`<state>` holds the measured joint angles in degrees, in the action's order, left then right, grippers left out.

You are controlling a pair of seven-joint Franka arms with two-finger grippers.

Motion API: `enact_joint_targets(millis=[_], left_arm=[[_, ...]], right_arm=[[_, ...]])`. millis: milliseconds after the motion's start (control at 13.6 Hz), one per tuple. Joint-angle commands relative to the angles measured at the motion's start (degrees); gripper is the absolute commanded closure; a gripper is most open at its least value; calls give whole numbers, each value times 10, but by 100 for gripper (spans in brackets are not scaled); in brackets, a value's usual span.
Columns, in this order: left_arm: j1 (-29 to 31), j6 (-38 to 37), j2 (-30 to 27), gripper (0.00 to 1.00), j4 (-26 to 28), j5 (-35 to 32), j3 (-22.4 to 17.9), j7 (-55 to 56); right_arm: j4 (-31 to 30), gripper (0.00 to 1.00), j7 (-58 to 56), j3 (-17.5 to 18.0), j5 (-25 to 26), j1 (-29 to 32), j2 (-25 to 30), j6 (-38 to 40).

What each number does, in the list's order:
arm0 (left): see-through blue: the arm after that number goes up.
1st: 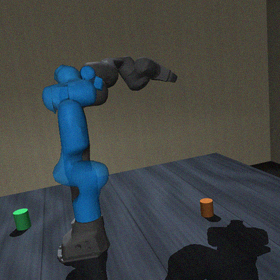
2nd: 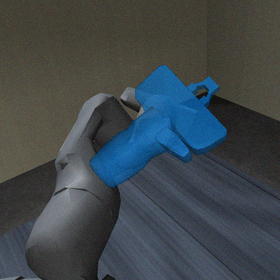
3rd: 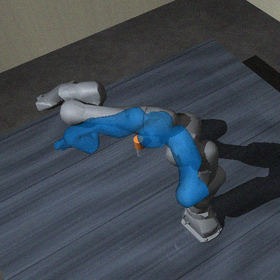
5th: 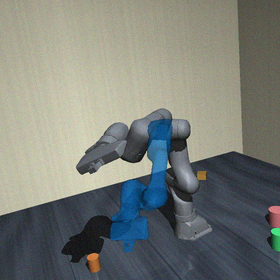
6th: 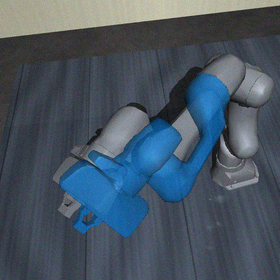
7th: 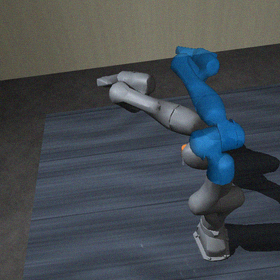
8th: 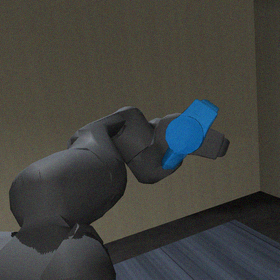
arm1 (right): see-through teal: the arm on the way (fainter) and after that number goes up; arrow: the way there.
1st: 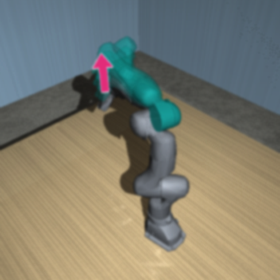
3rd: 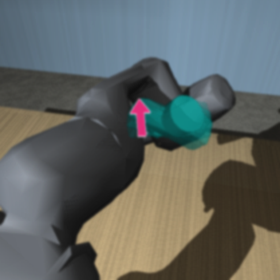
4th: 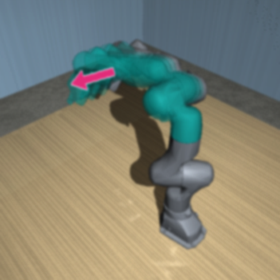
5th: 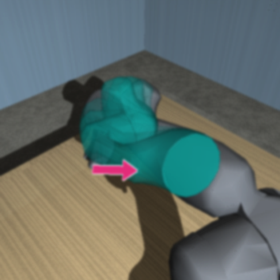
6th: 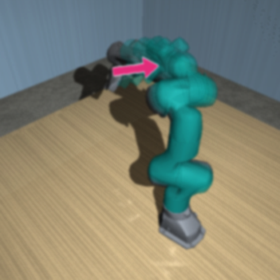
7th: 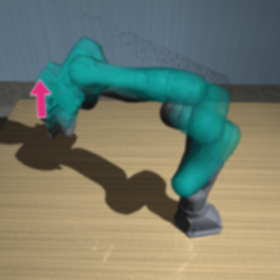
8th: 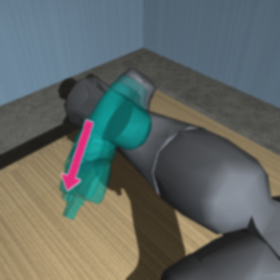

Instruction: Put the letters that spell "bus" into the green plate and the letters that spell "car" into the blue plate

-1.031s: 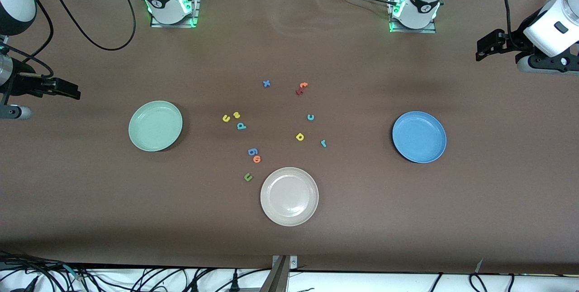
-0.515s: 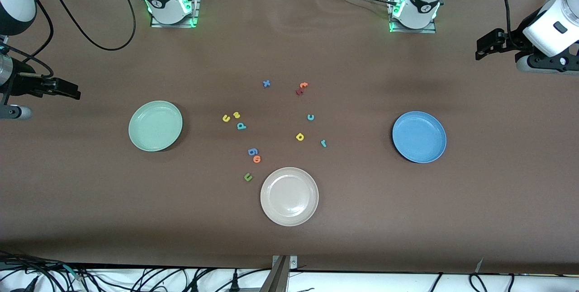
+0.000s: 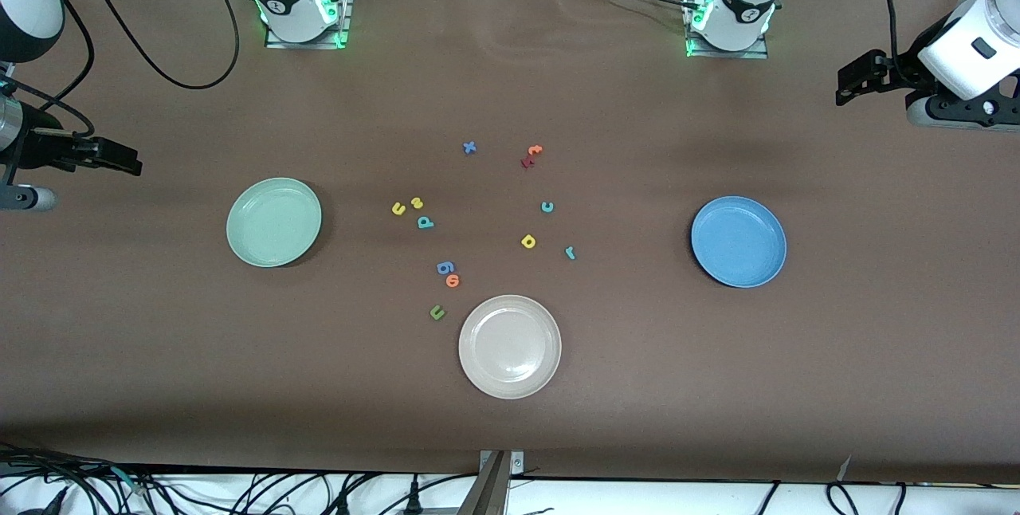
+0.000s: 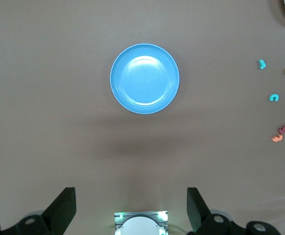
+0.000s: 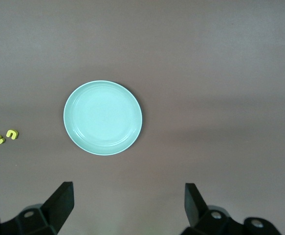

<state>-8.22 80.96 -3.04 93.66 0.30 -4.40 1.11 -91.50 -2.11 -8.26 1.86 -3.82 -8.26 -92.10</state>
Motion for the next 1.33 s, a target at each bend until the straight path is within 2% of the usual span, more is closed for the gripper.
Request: enact_joint_targets(millis=[0,1252], left_arm=[[-2,-4,-2,0,1,-1,12,19],[6,-1,1,0,-1,-4,10,8]], right_arm=[[-2,0,-2,2,-4,3,4,-1],[-2,0,-1,2,-4,3,4,-1]])
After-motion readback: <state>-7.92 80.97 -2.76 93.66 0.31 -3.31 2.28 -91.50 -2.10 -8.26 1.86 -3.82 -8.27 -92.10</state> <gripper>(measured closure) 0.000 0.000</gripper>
